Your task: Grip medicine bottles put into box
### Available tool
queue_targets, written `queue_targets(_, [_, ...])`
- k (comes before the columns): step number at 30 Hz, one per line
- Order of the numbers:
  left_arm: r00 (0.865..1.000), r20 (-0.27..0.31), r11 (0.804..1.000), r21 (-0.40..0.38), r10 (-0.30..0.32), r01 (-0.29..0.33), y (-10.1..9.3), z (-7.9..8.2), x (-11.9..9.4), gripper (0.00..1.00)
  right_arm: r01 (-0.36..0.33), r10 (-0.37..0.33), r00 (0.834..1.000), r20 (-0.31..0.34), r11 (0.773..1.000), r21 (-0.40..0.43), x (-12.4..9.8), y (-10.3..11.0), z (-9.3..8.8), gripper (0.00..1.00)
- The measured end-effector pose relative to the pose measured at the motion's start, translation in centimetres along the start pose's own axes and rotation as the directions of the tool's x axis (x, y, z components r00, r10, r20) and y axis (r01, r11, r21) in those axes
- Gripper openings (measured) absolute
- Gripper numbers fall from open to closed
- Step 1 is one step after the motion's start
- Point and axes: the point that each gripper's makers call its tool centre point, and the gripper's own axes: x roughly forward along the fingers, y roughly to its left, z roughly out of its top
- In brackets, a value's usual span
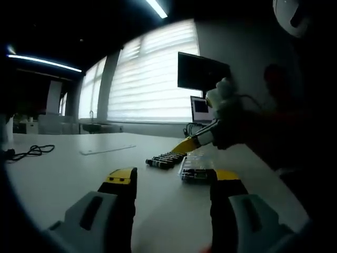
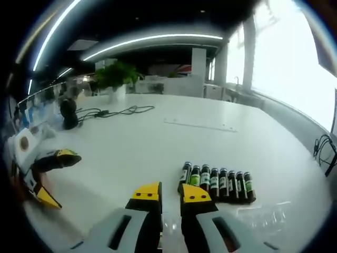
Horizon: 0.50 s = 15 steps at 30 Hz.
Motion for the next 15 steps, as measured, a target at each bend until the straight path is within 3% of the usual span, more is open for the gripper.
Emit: queue_targets(15, [1.0,0.006,1.0,0.0,-0.002,0.002,0.0,0.1,0.0,0.49,0.069,-0.072,0.996,-0.06,0.996,-0.051,4.0,-1.0,-0.3,0.08])
